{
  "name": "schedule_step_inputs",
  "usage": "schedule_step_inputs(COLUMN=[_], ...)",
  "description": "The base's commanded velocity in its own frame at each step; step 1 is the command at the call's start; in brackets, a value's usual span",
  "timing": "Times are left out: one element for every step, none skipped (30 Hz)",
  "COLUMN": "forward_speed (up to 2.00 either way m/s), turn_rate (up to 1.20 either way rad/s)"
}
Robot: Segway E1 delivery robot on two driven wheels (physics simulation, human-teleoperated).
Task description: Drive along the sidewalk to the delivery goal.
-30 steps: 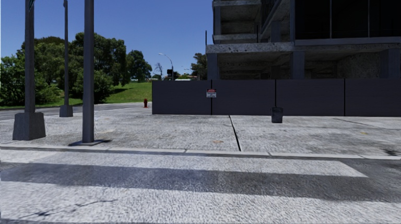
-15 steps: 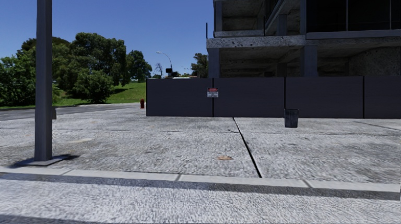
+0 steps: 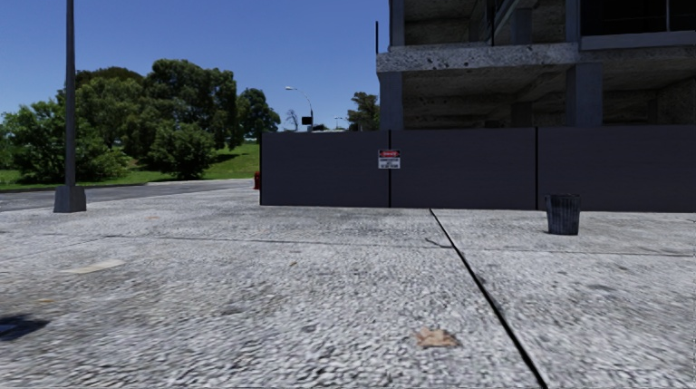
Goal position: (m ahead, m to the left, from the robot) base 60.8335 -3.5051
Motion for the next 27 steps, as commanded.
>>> schedule_step_inputs(forward_speed=[1.78, 1.66, 1.6, 1.6, 1.57, 1.52, 1.44, 1.35, 1.35, 1.23, 1.23, 1.23, 1.23, 1.22, 1.21, 1.21, 1.21, 1.21, 1.21, 1.21, 1.21, 1.21, 1.21, 1.21, 1.21, 1.21, 1.21], turn_rate=[0.31, 0.32, 0.33, 0.33, 0.33, 0.34, 0.35, 0.37, 0.37, 0.38, 0.38, 0.38, 0.38, 0.38, 0.38, 0.38, 0.38, 0.38, 0.38, 0.38, 0.38, 0.38, 0.38, 0.38, 0.38, 0.39, 0.39])
